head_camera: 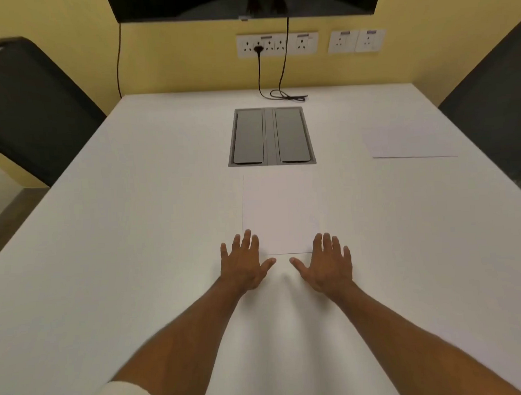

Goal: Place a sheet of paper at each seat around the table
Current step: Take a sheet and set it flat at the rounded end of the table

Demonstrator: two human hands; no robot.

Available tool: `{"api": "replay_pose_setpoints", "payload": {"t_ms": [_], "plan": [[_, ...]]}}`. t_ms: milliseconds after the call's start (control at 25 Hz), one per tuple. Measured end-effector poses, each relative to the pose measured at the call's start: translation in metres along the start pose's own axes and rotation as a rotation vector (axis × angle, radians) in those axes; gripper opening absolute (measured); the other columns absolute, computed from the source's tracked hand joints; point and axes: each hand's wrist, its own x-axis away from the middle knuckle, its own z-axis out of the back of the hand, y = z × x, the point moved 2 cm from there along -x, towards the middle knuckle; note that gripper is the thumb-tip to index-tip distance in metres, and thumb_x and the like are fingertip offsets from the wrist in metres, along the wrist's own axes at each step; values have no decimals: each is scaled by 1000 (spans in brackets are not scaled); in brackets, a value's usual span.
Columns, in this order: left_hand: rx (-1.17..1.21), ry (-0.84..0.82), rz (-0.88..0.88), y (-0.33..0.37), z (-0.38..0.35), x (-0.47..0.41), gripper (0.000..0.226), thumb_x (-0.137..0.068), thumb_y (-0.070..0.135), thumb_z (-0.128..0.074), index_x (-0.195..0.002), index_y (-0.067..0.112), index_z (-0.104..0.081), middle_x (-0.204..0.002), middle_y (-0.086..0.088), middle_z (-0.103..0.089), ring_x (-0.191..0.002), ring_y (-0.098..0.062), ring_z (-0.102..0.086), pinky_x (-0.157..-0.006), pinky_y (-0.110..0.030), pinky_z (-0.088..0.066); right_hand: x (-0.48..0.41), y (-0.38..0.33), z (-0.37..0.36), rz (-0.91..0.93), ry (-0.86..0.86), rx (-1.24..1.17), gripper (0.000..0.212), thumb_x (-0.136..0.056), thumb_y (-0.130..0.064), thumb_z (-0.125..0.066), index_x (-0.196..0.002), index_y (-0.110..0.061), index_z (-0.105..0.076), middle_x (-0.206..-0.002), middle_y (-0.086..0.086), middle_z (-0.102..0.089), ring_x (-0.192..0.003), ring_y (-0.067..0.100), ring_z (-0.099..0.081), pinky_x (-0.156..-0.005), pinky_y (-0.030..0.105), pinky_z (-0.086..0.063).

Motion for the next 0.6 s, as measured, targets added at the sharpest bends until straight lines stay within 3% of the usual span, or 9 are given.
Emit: {"api": "replay_pose_setpoints", "payload": {"t_ms": [200, 360, 600], "plan": [[30, -26, -7, -7, -26, -39, 79, -93, 63, -26, -153, 16, -6, -162, -2, 3, -149, -24, -2, -119, -52, -5, -44, 14, -20, -12, -16, -37, 95, -86, -72, -33, -149, -4, -16, -154, 13, -25, -142, 29, -24, -115, 47, -21], [73, 1, -16, -17, -50, -49, 82, -90, 67, -23, -153, 20, -1, -162, 1, 7, -150, -23, 2, -119, -51, -5, -63, 17, -26, -8, 66, -63, 92, -85, -70, -40, -143, 1, -26, -138, 14, -41, -125, 30, -40, -104, 41, -35], [29, 104, -13, -17, -67, -45, 82, -90, 69, -17, -153, 21, 5, -162, 0, 9, -149, -22, 6, -119, -50, -2, -64, 14, -29, -15, 96, -28, 88, -87, -68, -38, -143, -1, -29, -136, 15, -41, -121, 32, -40, -99, 41, -38]]}}
